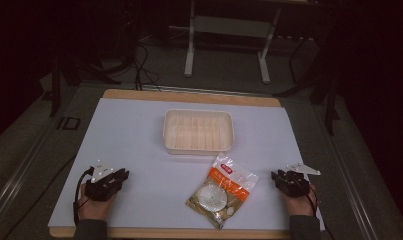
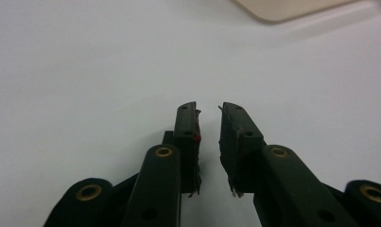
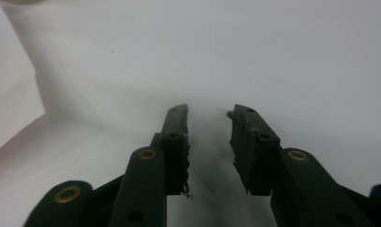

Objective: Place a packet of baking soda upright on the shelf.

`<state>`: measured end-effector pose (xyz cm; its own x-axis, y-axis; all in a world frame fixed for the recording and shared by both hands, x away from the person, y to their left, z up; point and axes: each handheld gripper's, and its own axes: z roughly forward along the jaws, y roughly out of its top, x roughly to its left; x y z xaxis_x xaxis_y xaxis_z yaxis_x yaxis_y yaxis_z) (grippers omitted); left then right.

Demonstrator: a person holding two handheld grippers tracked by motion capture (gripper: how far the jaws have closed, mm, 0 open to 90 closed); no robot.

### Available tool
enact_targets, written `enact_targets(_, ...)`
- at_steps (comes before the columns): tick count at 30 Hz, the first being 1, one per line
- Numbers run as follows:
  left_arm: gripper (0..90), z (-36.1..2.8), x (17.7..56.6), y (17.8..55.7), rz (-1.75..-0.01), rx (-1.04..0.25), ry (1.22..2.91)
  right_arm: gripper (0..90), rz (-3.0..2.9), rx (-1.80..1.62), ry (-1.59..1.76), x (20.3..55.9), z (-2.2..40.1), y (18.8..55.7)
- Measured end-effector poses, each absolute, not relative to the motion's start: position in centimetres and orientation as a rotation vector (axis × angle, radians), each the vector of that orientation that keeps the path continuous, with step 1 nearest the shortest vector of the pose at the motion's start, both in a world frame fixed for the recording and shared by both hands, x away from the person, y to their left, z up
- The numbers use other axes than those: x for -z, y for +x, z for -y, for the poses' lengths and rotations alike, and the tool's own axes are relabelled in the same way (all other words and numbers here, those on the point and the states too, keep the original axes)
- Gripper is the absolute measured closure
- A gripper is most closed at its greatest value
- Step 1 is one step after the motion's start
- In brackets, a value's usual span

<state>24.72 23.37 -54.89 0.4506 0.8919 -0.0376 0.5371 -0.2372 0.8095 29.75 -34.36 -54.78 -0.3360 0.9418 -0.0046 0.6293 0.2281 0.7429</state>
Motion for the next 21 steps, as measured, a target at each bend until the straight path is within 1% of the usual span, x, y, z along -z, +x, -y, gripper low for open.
enact_targets(1,73.4,-23.2,54.9,24.7,-1.185,-0.564,1.918,67.0,-2.074,-0.909,1.423,54.7,34.1,29.7)
enact_targets(4,72.0,-23.0,54.9,24.7,-1.172,-0.56,1.939,67.0,-2.079,-0.911,1.421,54.7,33.9,29.6)
enact_targets(8,67.2,-23.0,55.0,24.4,-1.173,-0.566,1.934,67.5,-2.093,-0.948,1.374,53.6,33.3,29.4)
enact_targets(16,64.2,-22.7,55.1,24.3,-1.171,-0.594,1.951,66.5,-2.167,-1.029,1.334,52.8,32.4,30.1)
enact_targets(21,63.6,-22.7,55.1,24.3,-1.183,-0.594,1.946,63.4,-2.219,-1.092,1.325,52.1,32.0,30.7)
